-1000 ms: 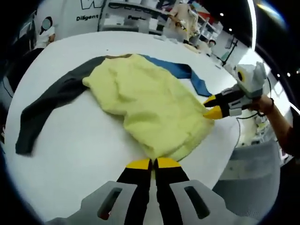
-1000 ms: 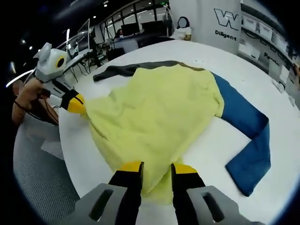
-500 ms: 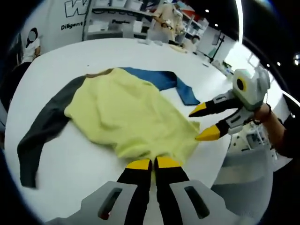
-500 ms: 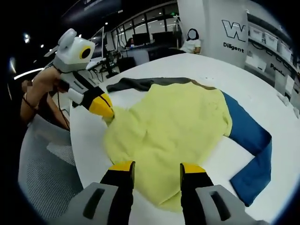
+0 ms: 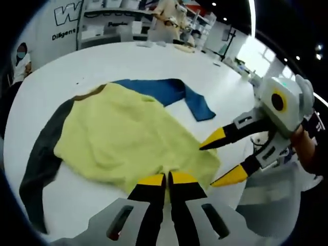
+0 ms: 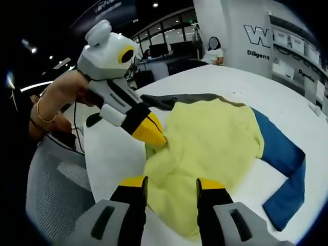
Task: Fold the garment on the visible template until the final outline fits inside the template.
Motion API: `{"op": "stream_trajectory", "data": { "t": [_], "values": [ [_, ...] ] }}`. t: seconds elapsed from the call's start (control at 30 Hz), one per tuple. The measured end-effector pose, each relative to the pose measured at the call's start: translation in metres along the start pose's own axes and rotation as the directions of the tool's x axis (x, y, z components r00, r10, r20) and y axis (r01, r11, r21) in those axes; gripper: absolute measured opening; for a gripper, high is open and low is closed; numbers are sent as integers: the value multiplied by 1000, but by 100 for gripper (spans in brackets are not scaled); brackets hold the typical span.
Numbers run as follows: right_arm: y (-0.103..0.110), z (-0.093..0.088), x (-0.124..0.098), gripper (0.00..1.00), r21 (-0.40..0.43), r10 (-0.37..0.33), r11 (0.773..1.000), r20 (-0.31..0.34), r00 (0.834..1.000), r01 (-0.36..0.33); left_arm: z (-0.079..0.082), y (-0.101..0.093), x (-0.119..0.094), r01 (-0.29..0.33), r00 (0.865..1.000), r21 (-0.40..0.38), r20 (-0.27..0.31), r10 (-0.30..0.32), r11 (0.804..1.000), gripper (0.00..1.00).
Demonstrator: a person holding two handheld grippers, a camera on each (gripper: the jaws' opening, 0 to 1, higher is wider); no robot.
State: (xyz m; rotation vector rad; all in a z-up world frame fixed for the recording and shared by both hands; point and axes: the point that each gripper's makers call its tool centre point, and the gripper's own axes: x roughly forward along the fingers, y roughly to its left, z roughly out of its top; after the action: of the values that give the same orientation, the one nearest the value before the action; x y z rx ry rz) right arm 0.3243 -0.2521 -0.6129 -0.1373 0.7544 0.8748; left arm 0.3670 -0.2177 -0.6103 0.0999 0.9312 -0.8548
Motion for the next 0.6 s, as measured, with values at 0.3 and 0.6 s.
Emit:
{"op": "stream_trajectory", "data": {
  "t": [0.3, 0.6],
  "values": [
    [-3, 0, 15, 27, 26, -11, 1000, -7, 1000, 12, 10, -1, 20, 24, 1000, 9, 1, -24, 1000, 0],
    [-18, -6, 19, 16, 75, -54, 996, -17, 998, 56, 12, 4, 40, 24, 1000, 15, -11, -23, 1000, 0]
  ]
}}
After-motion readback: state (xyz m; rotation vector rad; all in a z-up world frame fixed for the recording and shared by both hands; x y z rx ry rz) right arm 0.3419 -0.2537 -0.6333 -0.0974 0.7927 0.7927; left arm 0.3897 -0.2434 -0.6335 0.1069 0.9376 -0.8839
